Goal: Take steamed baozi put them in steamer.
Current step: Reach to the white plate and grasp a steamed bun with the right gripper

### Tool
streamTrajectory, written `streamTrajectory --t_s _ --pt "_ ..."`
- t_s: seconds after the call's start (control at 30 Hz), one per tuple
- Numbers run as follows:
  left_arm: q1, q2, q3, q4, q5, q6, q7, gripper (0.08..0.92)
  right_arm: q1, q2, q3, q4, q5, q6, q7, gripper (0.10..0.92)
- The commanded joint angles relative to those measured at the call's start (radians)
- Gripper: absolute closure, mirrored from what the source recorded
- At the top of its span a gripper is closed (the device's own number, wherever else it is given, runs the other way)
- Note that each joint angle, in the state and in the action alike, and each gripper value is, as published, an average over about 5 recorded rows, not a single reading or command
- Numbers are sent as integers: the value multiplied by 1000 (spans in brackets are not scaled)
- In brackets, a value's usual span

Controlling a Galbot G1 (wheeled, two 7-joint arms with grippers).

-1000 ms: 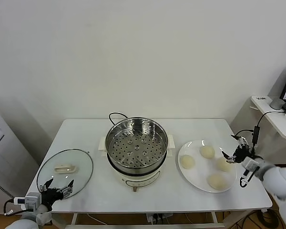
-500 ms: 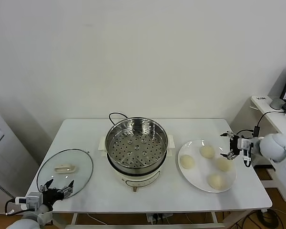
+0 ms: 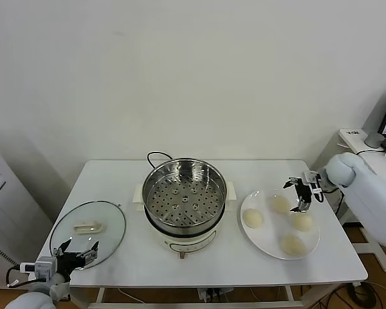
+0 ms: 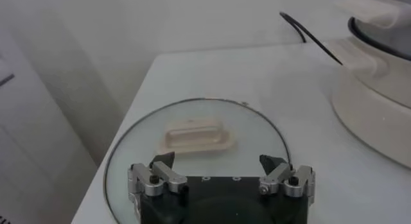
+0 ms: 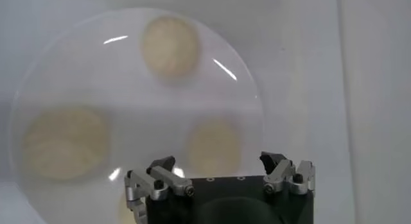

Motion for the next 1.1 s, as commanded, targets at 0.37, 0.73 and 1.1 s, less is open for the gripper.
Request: streamTrajectory --t_s 0.37,0.73,1.1 --pt "-23 6 9 19 -10 2 2 177 80 163 -49 -271 -142 55 -31 203" --pt "-22 11 11 21 -14 -1 3 177 45 219 37 -329 -203 59 19 279" --pt "-14 12 7 16 -15 -2 2 177 48 230 49 -325 -202 49 11 503"
